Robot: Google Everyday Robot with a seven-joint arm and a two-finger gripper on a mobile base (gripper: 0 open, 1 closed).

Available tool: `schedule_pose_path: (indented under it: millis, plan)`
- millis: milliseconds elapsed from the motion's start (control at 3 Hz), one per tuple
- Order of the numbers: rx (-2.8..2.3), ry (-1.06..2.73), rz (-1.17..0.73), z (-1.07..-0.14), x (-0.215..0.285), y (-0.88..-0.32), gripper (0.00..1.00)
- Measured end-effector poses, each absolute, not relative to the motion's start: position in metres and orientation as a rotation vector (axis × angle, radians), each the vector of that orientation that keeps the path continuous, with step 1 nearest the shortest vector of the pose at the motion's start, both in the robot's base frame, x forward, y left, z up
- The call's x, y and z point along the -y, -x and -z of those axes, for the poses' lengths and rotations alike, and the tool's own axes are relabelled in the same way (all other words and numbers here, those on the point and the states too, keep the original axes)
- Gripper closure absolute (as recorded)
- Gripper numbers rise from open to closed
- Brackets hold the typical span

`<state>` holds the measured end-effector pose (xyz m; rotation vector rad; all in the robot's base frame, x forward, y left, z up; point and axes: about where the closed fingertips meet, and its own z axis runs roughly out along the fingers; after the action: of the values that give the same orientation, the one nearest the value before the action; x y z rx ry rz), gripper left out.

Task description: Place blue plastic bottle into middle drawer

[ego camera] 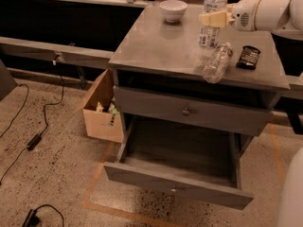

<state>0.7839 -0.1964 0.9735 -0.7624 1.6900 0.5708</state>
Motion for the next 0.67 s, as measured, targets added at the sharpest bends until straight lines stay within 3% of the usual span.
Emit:
schedule_pose_path:
  millis: [333, 667]
  plan:
    - [-1.727, 0.78, -0.67, -0.963, 0.179, -0.756, 1.0]
    - [-1.696, 0.733, -0.837, -0.986, 0.161, -0.693, 1.0]
